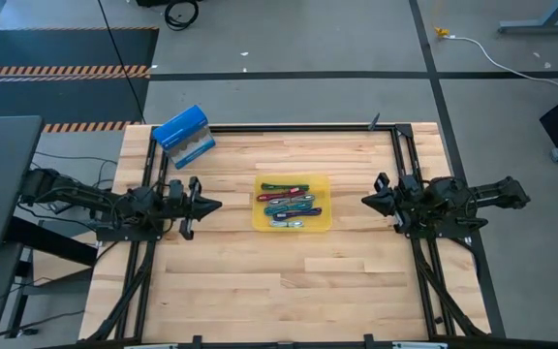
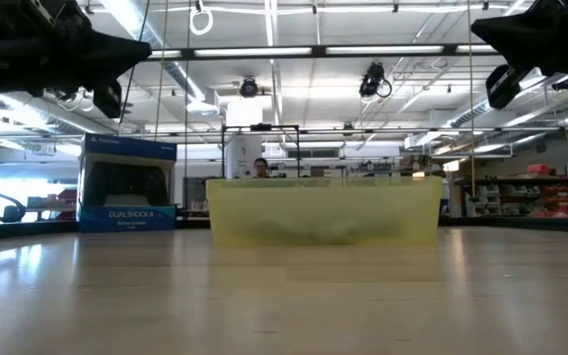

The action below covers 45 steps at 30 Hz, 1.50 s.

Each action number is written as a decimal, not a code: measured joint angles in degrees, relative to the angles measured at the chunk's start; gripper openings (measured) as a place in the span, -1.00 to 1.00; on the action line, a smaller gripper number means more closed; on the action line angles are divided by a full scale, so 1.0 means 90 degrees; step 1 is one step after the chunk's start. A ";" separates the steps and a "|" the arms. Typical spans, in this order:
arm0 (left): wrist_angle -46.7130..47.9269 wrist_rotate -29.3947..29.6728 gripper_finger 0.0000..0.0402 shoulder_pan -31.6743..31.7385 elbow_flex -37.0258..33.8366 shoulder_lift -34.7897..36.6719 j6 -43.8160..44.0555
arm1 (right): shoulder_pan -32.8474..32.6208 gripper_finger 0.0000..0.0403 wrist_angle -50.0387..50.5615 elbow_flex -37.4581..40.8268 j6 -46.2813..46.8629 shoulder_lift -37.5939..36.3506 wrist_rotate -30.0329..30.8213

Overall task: Pick and place USB-C Cables
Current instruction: Return to Home Position

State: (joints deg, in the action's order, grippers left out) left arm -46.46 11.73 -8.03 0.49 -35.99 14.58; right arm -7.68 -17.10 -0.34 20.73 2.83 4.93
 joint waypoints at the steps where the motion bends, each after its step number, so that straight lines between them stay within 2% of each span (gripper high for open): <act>1: -0.0040 0.0001 -1.00 0.0000 0.0000 0.0005 -0.0073 | 0.0000 -1.00 0.0000 0.0000 -0.0027 0.0000 -0.0005; 12: 0.0451 0.0397 -0.87 0.0000 -0.0002 0.0000 -0.0787 | 0.0000 -0.97 0.0508 0.0000 -0.0158 0.0005 0.0094; 22: 0.0441 0.0403 -0.89 0.0000 -0.0005 0.0000 -0.1034 | 0.0001 -0.95 0.0532 0.0000 -0.0192 0.0005 0.0162; 27: 0.0661 0.0406 -0.86 0.0000 -0.0007 0.0000 -0.1033 | 0.0000 -0.96 0.0792 0.0000 -0.1121 0.0024 0.0152; 34: 0.0686 0.0406 -0.88 0.0000 -0.0007 0.0000 -0.1031 | 0.0000 -0.96 0.1502 0.0000 -0.1347 0.0024 0.0111; 45: 0.0688 0.0406 -0.86 0.0000 -0.0007 0.0000 -0.1029 | 0.0001 -0.96 0.1630 0.0000 -0.2000 0.0024 0.0213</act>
State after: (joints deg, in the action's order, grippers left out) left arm -40.27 15.38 -8.03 0.43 -35.99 5.32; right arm -7.67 -2.44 -0.34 2.73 3.05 6.85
